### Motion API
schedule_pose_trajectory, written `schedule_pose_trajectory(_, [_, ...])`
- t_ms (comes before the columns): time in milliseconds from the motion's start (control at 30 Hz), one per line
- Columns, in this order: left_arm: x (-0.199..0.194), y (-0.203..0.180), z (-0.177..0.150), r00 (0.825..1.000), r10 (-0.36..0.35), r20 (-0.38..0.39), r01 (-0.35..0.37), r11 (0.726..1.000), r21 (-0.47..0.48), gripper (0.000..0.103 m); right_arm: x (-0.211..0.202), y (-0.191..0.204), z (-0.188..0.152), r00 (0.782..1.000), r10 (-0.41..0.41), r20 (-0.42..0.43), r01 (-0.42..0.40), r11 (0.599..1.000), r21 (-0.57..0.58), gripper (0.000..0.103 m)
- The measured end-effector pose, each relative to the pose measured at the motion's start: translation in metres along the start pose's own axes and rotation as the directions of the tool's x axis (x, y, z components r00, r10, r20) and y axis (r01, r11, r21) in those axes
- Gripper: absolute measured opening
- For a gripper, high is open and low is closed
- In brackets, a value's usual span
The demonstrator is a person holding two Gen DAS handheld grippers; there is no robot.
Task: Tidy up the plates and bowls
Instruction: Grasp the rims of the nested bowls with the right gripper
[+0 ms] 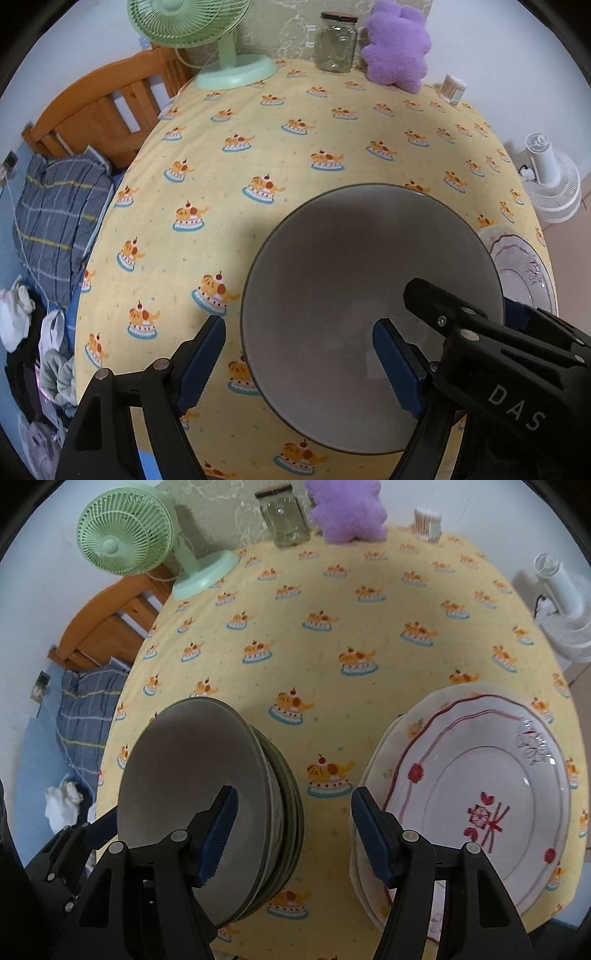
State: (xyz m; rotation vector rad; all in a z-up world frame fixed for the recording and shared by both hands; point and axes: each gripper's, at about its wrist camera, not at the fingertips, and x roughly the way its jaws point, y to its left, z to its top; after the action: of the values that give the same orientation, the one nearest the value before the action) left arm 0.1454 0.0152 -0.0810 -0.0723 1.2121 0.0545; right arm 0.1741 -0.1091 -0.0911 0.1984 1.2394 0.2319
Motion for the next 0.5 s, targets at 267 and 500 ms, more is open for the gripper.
schedule_pose_trajectory(267, [0.008,0.001,0.002,0.999,0.029,-0.032,-0.030,0.999,-0.016,0.080,0.012,0.005,0.004,0.997,0.052,-0.052,-0.052,0.999,-0.015,0.048])
schedule_pose_trajectory(500, [0.019,0.006,0.004,0.998,-0.023,-0.057,0.024,1.000,0.020,0.078,0.021,0.009,0.003,0.998,0.017,-0.067,-0.015,1.000,0.021,0.036])
